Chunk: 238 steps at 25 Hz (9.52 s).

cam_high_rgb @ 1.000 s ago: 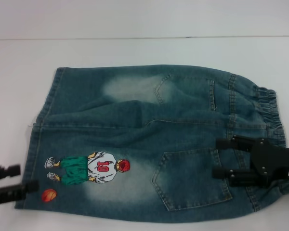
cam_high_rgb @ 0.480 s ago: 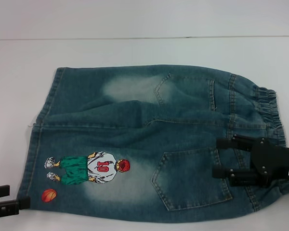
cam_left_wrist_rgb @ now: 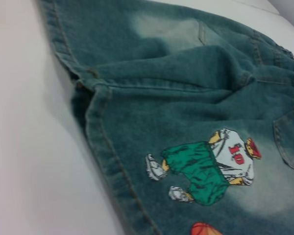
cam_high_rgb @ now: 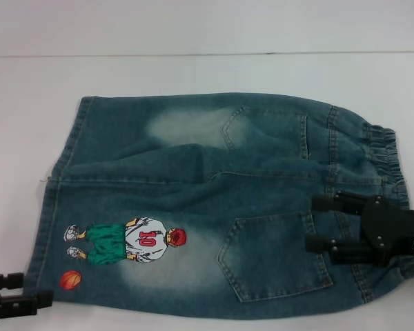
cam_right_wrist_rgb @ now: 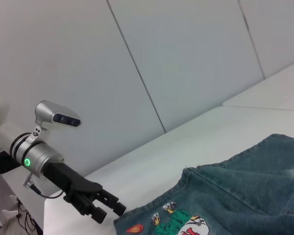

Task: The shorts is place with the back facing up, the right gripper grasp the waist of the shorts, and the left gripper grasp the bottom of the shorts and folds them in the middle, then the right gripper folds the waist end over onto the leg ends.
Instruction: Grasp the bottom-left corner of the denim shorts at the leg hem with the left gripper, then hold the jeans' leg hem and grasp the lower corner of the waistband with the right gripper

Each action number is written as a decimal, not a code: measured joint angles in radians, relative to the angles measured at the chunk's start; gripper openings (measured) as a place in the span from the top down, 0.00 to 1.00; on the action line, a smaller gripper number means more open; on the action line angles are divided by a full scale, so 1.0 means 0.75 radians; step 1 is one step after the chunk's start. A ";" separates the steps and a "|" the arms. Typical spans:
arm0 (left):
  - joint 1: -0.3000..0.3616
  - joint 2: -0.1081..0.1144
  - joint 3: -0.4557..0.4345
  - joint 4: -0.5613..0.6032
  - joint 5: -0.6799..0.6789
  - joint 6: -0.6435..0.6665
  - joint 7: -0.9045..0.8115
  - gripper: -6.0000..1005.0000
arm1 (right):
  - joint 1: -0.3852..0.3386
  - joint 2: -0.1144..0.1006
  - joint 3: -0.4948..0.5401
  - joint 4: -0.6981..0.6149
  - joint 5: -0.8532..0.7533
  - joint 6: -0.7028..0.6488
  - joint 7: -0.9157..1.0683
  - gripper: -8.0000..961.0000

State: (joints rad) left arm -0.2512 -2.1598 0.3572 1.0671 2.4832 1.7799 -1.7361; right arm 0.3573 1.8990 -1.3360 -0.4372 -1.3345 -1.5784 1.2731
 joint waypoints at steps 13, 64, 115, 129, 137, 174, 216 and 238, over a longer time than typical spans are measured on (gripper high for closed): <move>-0.046 0.000 -0.005 -0.001 -0.008 0.062 0.002 0.07 | -0.009 0.000 0.029 0.000 0.000 0.000 -0.002 0.02; -0.110 -0.010 0.083 -0.051 0.039 -0.048 -0.018 0.31 | -0.033 0.002 0.104 0.000 -0.002 -0.008 -0.024 0.02; -0.110 -0.019 0.121 -0.024 -0.080 -0.006 -0.028 0.93 | -0.439 0.021 0.788 0.051 -0.437 0.014 0.073 0.02; -0.113 -0.018 0.121 -0.026 -0.082 -0.009 -0.028 0.93 | -0.398 0.026 0.777 0.045 -0.442 0.015 0.077 0.02; -0.116 -0.016 0.121 -0.026 -0.082 -0.006 -0.031 0.93 | -0.369 0.036 0.781 0.040 -0.508 0.028 0.119 0.02; -0.115 -0.016 0.121 -0.045 -0.107 0.012 -0.033 0.93 | -0.296 -0.025 0.843 0.034 -0.701 0.028 0.413 0.04; -0.111 -0.016 0.121 -0.020 -0.180 0.073 -0.037 0.93 | -0.199 -0.028 0.836 -0.017 -0.797 0.007 0.538 0.03; -0.109 -0.014 0.121 -0.025 -0.180 0.072 -0.037 0.93 | -0.169 -0.025 0.854 -0.070 -0.857 -0.043 0.583 0.04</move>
State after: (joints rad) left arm -0.3326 -2.1705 0.4479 1.0486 2.3484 1.8343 -1.7641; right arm 0.2302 1.8805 -0.6953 -0.4895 -1.9770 -1.6105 1.7103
